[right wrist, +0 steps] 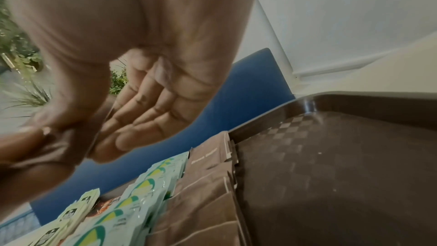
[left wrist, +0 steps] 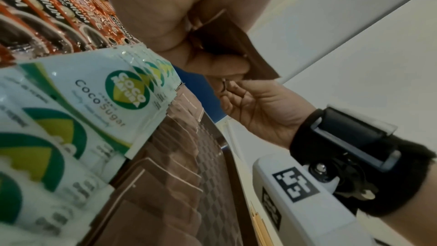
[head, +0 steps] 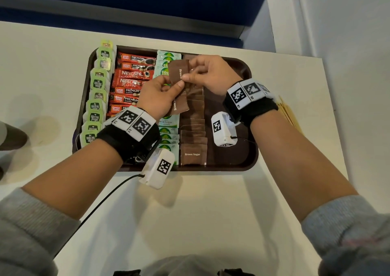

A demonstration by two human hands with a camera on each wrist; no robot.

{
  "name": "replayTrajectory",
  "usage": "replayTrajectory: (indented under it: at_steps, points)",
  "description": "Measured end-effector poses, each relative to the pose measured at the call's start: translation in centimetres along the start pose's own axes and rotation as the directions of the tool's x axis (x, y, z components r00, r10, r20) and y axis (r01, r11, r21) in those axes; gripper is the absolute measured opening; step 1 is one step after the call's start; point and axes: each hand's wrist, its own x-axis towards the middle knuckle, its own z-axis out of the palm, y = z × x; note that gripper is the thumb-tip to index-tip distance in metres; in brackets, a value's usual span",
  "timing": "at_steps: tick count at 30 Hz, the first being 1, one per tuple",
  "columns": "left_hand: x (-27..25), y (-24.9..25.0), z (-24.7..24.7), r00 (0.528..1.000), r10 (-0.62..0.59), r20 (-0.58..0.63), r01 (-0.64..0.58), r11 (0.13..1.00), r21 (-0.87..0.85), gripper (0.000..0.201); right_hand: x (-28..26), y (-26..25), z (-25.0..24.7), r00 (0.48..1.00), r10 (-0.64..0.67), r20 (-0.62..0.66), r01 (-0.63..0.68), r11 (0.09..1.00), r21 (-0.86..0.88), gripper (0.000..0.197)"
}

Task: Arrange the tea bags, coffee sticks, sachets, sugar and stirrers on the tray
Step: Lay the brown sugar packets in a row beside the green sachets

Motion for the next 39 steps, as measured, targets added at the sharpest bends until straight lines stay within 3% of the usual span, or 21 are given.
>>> replayTrajectory:
  at_steps: [5, 8, 12, 21, 28, 39]
  points:
    - [0.2, -0.3, -0.3, 1.0, -0.02, -0.012, 0.021, 0.998, 0.052, 0.018, 1.1, 0.7, -0.8, 0.992, -0.037, -0.117, 0.02, 0.989, -0.145, 0.006]
    - [0.4, -0.5, -0.7, 0.999, -0.034, -0.032, 0.035, 0.998, 0.051, 0.023, 2.2, 1.5, -1.4, 0.965, -0.067, -0.254, -0.007, 0.96, -0.279, 0.011]
    - [0.7, -0.8, -1.2, 0.999, -0.032, -0.044, 0.034, 0.998, 0.047, 0.03, 3.6, 2.1, -1.9, 0.941, -0.065, -0.333, -0.065, 0.929, -0.365, 0.014]
    - [1.4, -0.9, -1.4, 0.998, 0.003, -0.068, 0.001, 0.998, 0.062, 0.031, 5.3, 3.0, -1.8, 0.96, -0.013, -0.278, -0.129, 0.864, -0.487, 0.031]
    - [1.5, -1.1, -1.3, 0.998, 0.006, -0.061, -0.002, 0.998, 0.063, 0.03, 5.2, 3.5, -1.7, 0.976, -0.015, -0.217, -0.11, 0.827, -0.551, 0.03]
    - [1.4, -1.2, -1.4, 0.998, -0.001, -0.058, 0.003, 0.999, 0.045, 0.03, 5.0, 4.6, -1.4, 0.945, 0.002, -0.327, -0.156, 0.881, -0.446, 0.022]
